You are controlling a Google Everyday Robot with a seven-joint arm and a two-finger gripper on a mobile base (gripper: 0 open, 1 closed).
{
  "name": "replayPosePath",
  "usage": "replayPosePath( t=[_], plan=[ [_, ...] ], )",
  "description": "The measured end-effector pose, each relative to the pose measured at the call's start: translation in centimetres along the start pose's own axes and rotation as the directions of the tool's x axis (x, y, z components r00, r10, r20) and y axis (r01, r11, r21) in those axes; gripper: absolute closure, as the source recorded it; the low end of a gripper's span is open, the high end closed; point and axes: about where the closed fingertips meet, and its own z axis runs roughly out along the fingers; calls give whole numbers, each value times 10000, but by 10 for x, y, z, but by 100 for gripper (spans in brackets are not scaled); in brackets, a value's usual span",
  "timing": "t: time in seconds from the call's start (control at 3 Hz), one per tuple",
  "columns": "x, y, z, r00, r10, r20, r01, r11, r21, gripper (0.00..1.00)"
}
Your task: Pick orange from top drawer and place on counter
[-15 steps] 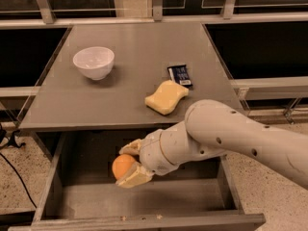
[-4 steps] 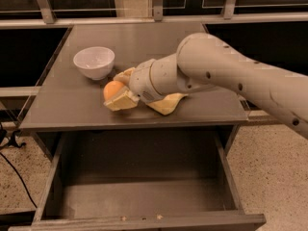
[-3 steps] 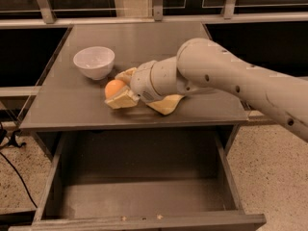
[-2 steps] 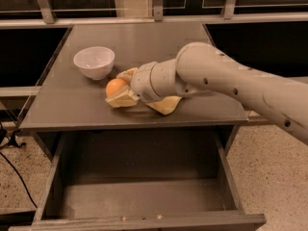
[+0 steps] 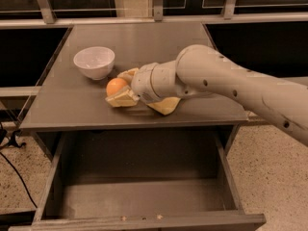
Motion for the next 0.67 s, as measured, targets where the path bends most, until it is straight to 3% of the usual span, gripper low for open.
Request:
replayPosePath(
  t=[0.67],
  plan=[
    [0, 0, 0, 10000, 0, 0, 0, 10000, 0, 39]
  ],
)
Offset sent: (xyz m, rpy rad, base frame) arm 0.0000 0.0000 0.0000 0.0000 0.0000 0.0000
